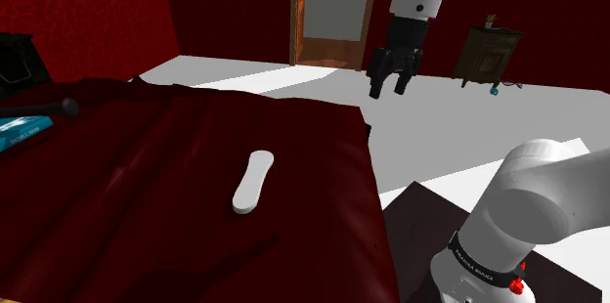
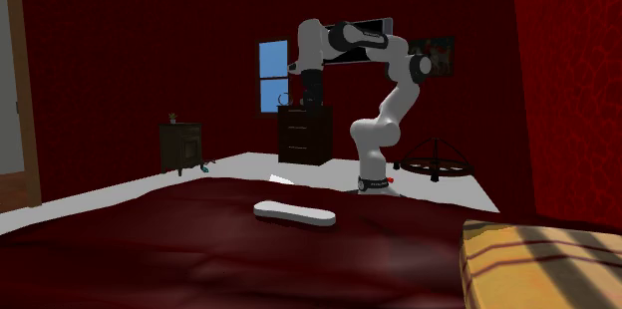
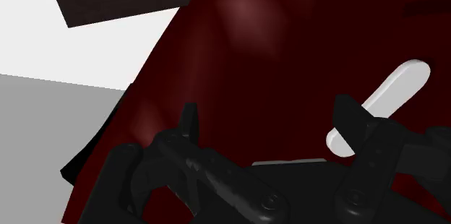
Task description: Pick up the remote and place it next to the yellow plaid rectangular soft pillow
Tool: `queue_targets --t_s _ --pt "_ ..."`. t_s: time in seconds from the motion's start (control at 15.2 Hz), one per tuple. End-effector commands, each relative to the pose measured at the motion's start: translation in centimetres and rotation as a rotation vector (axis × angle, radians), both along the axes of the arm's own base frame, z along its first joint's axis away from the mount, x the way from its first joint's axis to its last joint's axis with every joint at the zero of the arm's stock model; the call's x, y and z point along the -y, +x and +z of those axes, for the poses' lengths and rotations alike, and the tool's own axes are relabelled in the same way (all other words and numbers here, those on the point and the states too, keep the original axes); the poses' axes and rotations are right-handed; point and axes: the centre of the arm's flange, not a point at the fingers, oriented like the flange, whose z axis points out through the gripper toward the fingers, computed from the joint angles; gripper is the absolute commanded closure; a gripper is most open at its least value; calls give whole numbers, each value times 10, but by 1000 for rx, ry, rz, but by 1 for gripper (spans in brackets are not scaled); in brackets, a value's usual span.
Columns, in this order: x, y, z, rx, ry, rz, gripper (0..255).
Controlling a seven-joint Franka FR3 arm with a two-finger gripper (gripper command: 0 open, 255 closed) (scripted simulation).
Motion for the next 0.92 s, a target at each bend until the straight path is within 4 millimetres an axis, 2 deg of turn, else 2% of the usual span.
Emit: queue_targets --t_s 0.0,0.4,0.86 --pt "0 0 0 0 0 0 0" --pt "-70 23 -37 -7 -27 -136 0" --pt "-145 61 -82 -16 -58 -294 0"
